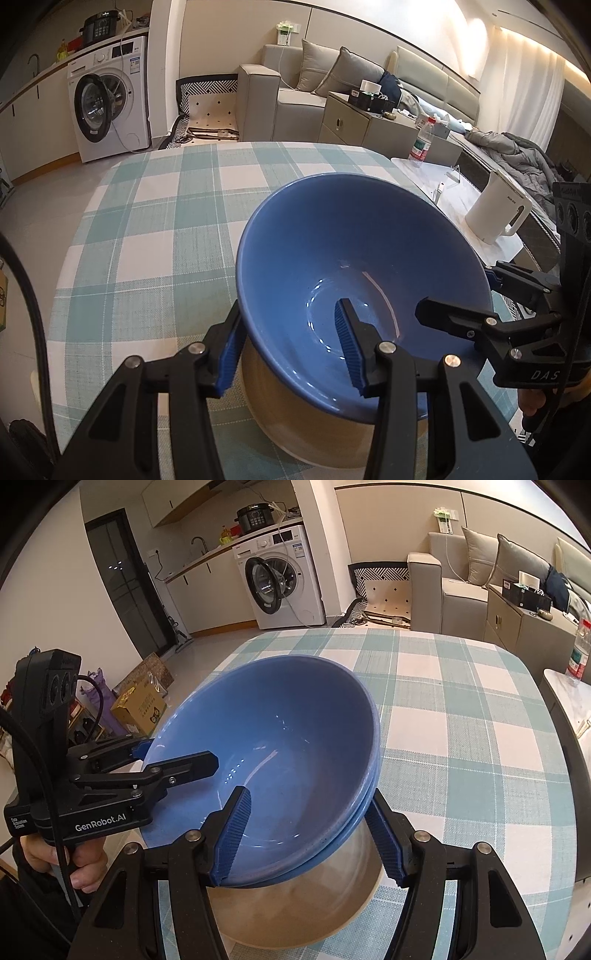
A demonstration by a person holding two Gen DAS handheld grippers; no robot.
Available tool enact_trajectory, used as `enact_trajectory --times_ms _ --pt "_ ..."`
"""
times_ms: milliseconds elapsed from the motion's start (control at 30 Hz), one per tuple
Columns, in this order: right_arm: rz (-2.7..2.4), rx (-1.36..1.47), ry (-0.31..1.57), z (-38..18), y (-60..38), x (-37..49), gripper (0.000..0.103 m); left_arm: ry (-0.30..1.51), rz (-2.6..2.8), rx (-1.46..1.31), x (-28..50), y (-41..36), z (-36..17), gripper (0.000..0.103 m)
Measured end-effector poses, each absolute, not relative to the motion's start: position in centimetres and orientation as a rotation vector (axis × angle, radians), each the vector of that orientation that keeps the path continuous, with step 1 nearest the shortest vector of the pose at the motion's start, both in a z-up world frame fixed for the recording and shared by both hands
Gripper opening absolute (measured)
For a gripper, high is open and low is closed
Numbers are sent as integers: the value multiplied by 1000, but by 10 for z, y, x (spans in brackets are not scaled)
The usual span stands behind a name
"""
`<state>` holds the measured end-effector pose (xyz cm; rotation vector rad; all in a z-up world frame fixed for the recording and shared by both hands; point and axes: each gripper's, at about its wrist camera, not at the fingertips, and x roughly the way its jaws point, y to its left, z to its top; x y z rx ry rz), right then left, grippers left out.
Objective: Organize plates and bowls
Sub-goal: 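Lift the nested blue bowls with both tools and carry them over the cream plates, then lower the nested bowls onto the cream plates and open both tools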
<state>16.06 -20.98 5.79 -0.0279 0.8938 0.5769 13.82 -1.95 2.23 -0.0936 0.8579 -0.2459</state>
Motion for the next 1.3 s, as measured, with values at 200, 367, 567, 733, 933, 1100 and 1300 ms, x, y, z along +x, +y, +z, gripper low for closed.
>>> enact_trajectory --times_ms 200,367,567,733,933,1100,1300 --pt "569 -20 893 56 -211 159 66 853 -259 -87 137 -20 21 47" --pt "567 -12 889 55 -213 158 66 854 -262 -79 137 -21 21 48" --pt "569 -10 890 54 -214 160 66 853 -261 -73 137 -22 21 52" --pt "569 -13 876 53 -216 161 72 854 -260 -69 136 -23 21 55" --pt "553 -2 839 60 -223 157 92 826 -227 -72 131 -18 25 66" --pt "551 7 783 70 -232 148 102 766 -198 -71 118 -8 35 81" --pt "556 2 695 78 -246 130 102 706 -162 -66 98 5 44 100"
